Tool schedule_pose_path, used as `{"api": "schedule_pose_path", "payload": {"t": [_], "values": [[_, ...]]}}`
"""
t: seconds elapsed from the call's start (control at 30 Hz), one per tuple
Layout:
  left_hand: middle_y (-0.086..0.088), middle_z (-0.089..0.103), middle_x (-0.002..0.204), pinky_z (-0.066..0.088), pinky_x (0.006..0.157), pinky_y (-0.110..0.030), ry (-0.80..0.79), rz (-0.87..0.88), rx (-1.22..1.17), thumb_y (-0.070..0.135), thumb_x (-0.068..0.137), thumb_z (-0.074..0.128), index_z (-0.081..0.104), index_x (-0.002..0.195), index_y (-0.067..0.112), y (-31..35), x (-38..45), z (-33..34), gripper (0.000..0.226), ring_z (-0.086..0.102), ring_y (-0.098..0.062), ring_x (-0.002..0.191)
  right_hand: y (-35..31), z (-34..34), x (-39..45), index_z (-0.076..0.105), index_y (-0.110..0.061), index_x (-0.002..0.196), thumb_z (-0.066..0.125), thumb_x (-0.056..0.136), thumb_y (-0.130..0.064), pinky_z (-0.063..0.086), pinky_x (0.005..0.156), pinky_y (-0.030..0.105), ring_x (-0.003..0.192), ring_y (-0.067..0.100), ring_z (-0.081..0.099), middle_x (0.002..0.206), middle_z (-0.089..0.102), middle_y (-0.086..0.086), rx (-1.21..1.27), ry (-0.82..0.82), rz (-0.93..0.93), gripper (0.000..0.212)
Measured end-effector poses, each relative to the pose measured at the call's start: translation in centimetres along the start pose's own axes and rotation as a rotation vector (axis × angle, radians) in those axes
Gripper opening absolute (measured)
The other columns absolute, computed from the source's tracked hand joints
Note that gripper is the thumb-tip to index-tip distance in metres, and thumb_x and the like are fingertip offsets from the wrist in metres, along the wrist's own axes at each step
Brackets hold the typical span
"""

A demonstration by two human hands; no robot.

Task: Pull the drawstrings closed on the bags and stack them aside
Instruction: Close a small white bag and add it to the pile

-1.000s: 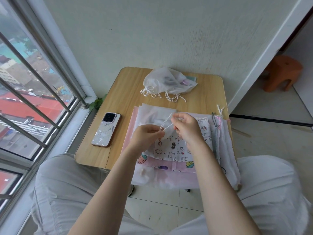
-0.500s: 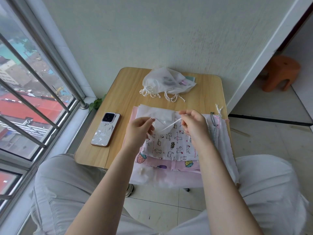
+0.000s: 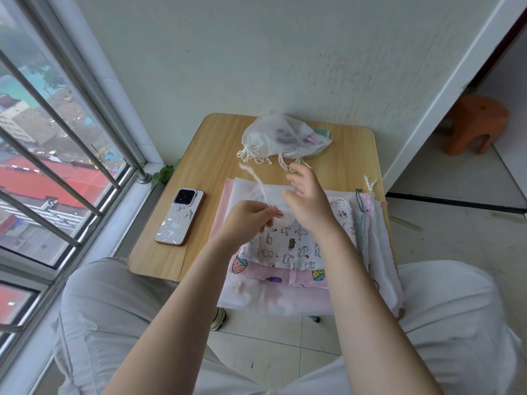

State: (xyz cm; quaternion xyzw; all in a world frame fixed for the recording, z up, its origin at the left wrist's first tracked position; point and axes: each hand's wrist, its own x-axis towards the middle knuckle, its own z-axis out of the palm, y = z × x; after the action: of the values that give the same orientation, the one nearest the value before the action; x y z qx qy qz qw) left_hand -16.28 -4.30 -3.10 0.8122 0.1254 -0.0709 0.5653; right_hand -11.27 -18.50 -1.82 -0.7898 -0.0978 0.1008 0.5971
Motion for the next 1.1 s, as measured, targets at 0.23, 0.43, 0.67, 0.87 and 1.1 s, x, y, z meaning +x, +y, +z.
{"api": "schedule_pose_path", "payload": {"t": [0.23, 0.43, 0.67, 0.87, 1.1], "values": [[-0.002, 0.065, 0.068, 0.036, 0.051, -0.023, 0.016, -0.062, -0.127, 0.025, 0.093, 0.060, 0.070, 0.075, 0.005, 0.4, 0.3, -0.4, 0.028, 0.051, -0.013, 0.058, 1.1, 0.2, -1.0, 0.063, -0.026, 0.105, 0.062, 0.087, -0.017, 0.055, 0.081, 0.033, 0.084, 0.009, 0.064, 0.092, 0.067, -0.005, -0.134, -0.148, 0.055, 0.020], [-0.003, 0.070, 0.072, 0.039, 0.052, -0.023, 0.100, -0.092, -0.235, 0.021, 0.090, 0.066, 0.073, 0.086, -0.001, 0.0, 0.2, -0.3, 0.023, 0.056, -0.011, 0.056, 1.4, -0.2, -0.8, 0.066, -0.024, 0.098, 0.061, 0.091, -0.023, 0.050, 0.067, 0.033, 0.066, 0.011, 0.055, 0.069, 0.055, -0.007, -0.317, -0.074, 0.019, 0.009], [-0.008, 0.074, 0.089, 0.049, 0.071, -0.034, 0.145, -0.083, -0.360, 0.010, 0.087, 0.070, 0.074, 0.089, -0.002, -0.2, 0.1, -0.3, 0.013, 0.066, -0.018, 0.073, 0.9, -0.1, -1.1, 0.070, -0.019, 0.088, 0.068, 0.088, -0.030, 0.049, 0.067, 0.030, 0.066, 0.009, 0.058, 0.067, 0.062, -0.007, -0.273, -0.182, 0.097, 0.011], [-0.001, 0.073, 0.082, 0.051, 0.067, -0.021, 0.107, -0.026, -0.225, 0.004, 0.082, 0.073, 0.075, 0.094, 0.006, 0.2, -0.1, -0.6, 0.012, 0.065, -0.009, 0.069, 1.2, -0.3, -1.1, 0.069, -0.021, 0.083, 0.069, 0.085, -0.033, 0.057, 0.077, 0.037, 0.074, 0.012, 0.066, 0.073, 0.068, -0.008, -0.274, -0.176, 0.122, 0.012], [0.005, 0.074, 0.086, 0.054, 0.074, -0.018, 0.144, 0.162, 0.014, 0.010, 0.082, 0.074, 0.075, 0.095, 0.020, 0.9, 0.2, -0.8, 0.016, 0.067, -0.002, 0.078, 0.5, -0.7, -0.2, 0.073, -0.031, 0.090, 0.060, 0.091, -0.018, 0.046, 0.089, 0.033, 0.098, 0.011, 0.056, 0.097, 0.064, -0.015, -0.339, -0.058, -0.024, 0.019]]}}
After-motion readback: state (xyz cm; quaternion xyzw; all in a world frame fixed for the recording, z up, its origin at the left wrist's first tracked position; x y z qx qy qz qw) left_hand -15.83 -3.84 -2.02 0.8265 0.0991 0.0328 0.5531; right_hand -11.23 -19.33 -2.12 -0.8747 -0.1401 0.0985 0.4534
